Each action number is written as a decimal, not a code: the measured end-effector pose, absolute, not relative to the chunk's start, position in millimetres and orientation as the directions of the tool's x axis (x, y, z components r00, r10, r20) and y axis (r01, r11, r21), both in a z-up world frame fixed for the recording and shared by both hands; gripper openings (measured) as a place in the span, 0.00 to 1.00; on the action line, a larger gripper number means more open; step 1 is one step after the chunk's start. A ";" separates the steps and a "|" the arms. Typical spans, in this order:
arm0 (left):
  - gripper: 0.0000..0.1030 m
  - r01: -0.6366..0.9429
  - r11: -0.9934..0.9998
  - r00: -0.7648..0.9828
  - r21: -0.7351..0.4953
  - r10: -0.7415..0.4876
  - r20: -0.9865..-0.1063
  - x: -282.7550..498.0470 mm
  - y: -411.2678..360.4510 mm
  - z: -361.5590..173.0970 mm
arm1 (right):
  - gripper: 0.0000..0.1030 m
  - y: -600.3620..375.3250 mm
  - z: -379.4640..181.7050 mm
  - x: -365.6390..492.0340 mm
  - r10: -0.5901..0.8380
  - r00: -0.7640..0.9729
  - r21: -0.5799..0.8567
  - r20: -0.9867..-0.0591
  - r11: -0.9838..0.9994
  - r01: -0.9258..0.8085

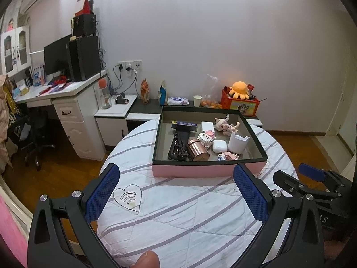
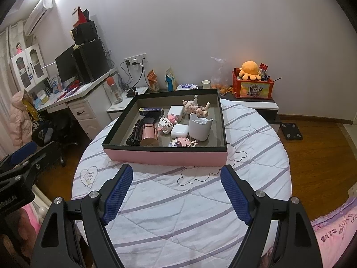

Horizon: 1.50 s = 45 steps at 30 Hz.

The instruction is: Organize rigid objects

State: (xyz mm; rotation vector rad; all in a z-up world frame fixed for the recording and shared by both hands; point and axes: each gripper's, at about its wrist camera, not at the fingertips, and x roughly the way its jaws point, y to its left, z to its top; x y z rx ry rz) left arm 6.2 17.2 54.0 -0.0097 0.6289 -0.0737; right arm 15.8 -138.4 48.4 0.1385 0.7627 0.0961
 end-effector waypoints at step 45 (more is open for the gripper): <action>1.00 0.072 0.997 0.821 -0.019 -0.070 -0.567 -9.0 11.8 87.5 | 0.80 -132.9 86.3 -6.9 0.076 0.764 0.094 -0.641 0.995 -0.020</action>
